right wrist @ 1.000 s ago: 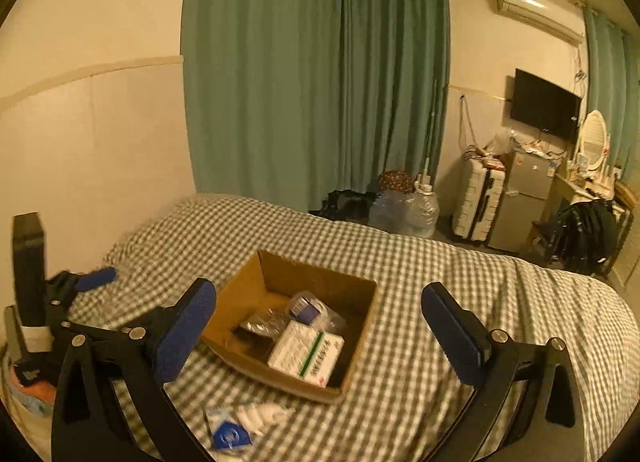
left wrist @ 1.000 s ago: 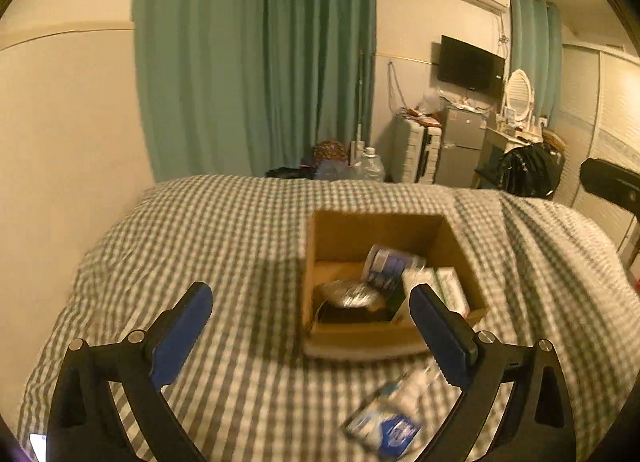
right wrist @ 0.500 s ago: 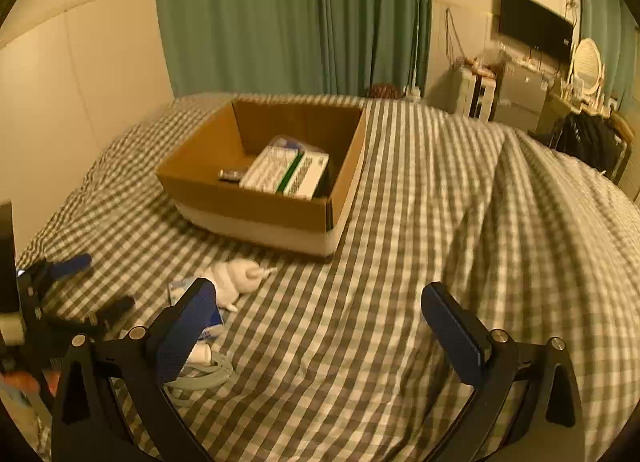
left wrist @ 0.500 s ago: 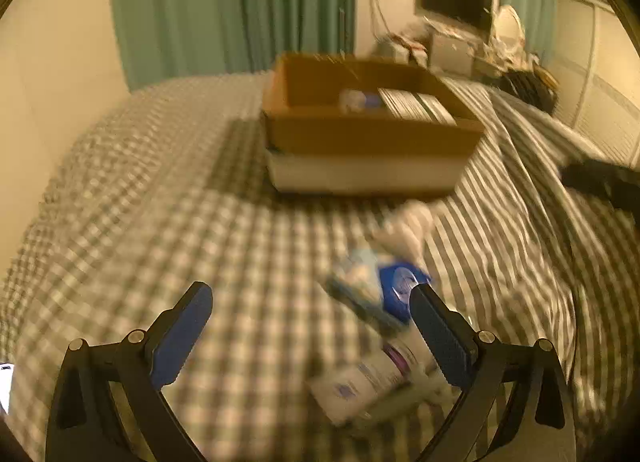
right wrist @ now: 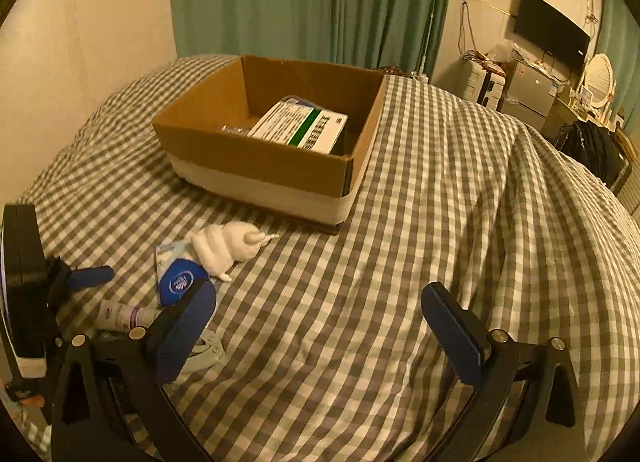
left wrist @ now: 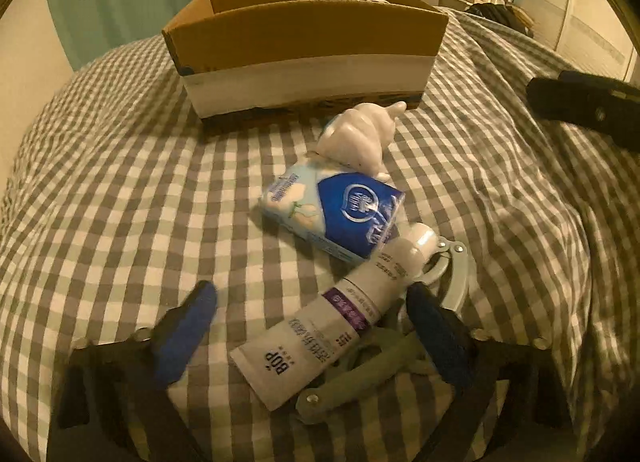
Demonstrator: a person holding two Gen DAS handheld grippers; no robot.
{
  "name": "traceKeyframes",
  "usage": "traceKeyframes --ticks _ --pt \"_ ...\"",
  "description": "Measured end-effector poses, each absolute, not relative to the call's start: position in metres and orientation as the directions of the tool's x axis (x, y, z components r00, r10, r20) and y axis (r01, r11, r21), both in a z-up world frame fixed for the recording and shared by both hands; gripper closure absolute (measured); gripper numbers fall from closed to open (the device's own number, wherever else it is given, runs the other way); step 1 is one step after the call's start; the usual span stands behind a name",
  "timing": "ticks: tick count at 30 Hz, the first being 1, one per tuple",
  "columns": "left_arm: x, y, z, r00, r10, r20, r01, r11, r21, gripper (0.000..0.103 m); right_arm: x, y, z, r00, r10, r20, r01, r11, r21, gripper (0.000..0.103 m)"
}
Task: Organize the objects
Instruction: 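Grasp the white BOP toothpaste tube with the left tool, then grasp the blue Vinda tissue pack with the right tool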
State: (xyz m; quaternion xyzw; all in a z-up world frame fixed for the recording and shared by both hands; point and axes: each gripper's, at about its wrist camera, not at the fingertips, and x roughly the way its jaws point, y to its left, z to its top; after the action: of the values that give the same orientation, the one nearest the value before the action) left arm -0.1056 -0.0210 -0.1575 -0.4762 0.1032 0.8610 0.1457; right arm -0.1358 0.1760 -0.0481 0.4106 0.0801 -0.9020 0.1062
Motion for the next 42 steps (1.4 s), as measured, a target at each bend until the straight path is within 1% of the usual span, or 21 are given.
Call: traceKeyframes --ticks 1,2,3,4,5,6,7,8,10,14,17,21,24,28,32,35,37,39,41,42 --pt "-0.104 -0.020 -0.158 -0.494 0.178 -0.851 -0.366 -0.930 0.018 0.033 -0.135 0.174 -0.049 -0.637 -0.124 -0.760 0.261 -0.963 -0.062 0.000" --pt "-0.103 -0.019 -0.158 -0.484 0.202 -0.851 -0.382 -0.924 -0.002 0.040 -0.135 0.174 -0.050 -0.636 -0.122 -0.762 0.264 -0.962 -0.066 0.000" --pt "-0.101 -0.017 -0.157 -0.477 0.231 -0.848 -0.403 -0.915 -0.023 0.054 -0.135 0.172 -0.051 -0.633 -0.119 -0.765 0.266 -0.961 -0.071 0.000" --pt "-0.100 -0.016 -0.156 -0.479 0.239 -0.845 -0.415 -0.910 -0.022 0.059 -0.135 0.171 -0.052 -0.630 -0.116 -0.768 0.268 -0.960 -0.075 0.000" --pt "-0.098 -0.015 -0.156 -0.479 0.240 -0.844 -0.421 -0.907 -0.019 0.061 -0.135 0.171 -0.054 -0.628 -0.114 -0.770 0.269 -0.960 -0.077 0.000" --pt "-0.098 -0.014 -0.155 -0.479 0.243 -0.843 -0.425 -0.905 -0.020 0.065 -0.136 0.170 -0.055 -0.625 -0.111 -0.772 0.269 -0.960 -0.080 0.000" --pt "-0.097 -0.014 -0.154 -0.477 0.251 -0.842 -0.432 -0.902 -0.024 0.071 -0.136 0.170 -0.057 -0.622 -0.108 -0.776 0.269 -0.960 -0.081 0.000" --pt "-0.095 -0.014 -0.151 -0.469 0.276 -0.839 -0.442 -0.896 -0.047 0.073 -0.137 0.169 -0.059 -0.618 -0.107 -0.779 0.270 -0.959 -0.083 0.000" --pt "-0.094 -0.014 -0.145 -0.467 0.306 -0.830 -0.455 -0.888 -0.072 0.081 -0.137 0.169 -0.061 -0.615 -0.104 -0.782 0.271 -0.959 -0.086 0.000" --pt "-0.093 -0.021 -0.127 -0.477 0.366 -0.799 -0.463 -0.878 -0.126 0.083 -0.138 0.169 -0.064 -0.611 -0.102 -0.785 0.273 -0.958 -0.088 0.000" --pt "-0.098 -0.033 -0.117 -0.459 0.436 -0.774 -0.448 -0.866 -0.222 0.083 -0.138 0.168 -0.066 -0.605 -0.109 -0.788 0.283 -0.955 -0.086 0.000" --pt "-0.107 -0.053 -0.100 -0.515 0.433 -0.740 -0.389 -0.887 -0.248 0.083 -0.137 0.161 -0.071 -0.598 -0.121 -0.792 0.305 -0.949 -0.085 0.000" --pt "-0.111 -0.070 -0.090 -0.585 0.367 -0.723 -0.308 -0.926 -0.219 0.083 -0.138 0.152 -0.078 -0.575 -0.141 -0.806 0.327 -0.942 -0.069 0.000" --pt "-0.118 -0.082 -0.088 -0.642 0.247 -0.726 -0.218 -0.966 -0.136 0.083 -0.147 0.128 -0.084 -0.549 -0.183 -0.816 0.377 -0.925 -0.046 0.000" --pt "-0.125 -0.085 -0.094 -0.648 0.182 -0.739 -0.182 -0.980 -0.081 0.083 -0.157 0.096 -0.097 -0.509 -0.219 -0.832 0.452 -0.891 -0.041 0.000" --pt "-0.125 -0.088 -0.099 -0.645 0.158 -0.748 -0.169 -0.984 -0.062 0.083 -0.165 0.078 -0.116 -0.461 -0.232 -0.857 0.479 -0.878 -0.020 0.000" --pt "-0.126 -0.091 -0.104 -0.637 0.154 -0.755 -0.171 -0.984 -0.057 0.083 -0.171 0.071 -0.125 -0.460 -0.229 -0.858 0.478 -0.878 -0.022 0.000" --pt "-0.128 -0.092 -0.108 -0.629 0.146 -0.763 -0.167 -0.985 -0.050 0.083 -0.178 0.067 -0.131 -0.445 -0.228 -0.866 0.474 -0.880 -0.012 0.005" --pt "-0.130 -0.092 -0.110 -0.625 0.149 -0.766 -0.168 -0.984 -0.054 0.083 -0.181 0.066 -0.135 -0.418 -0.245 -0.875 0.475 -0.880 0.019 0.022" --pt "-0.130 -0.091 -0.111 -0.625 0.151 -0.766 -0.169 -0.984 -0.056 0.083 -0.181 0.066 -0.137 -0.404 -0.249 -0.880 0.480 -0.877 0.027 0.026"
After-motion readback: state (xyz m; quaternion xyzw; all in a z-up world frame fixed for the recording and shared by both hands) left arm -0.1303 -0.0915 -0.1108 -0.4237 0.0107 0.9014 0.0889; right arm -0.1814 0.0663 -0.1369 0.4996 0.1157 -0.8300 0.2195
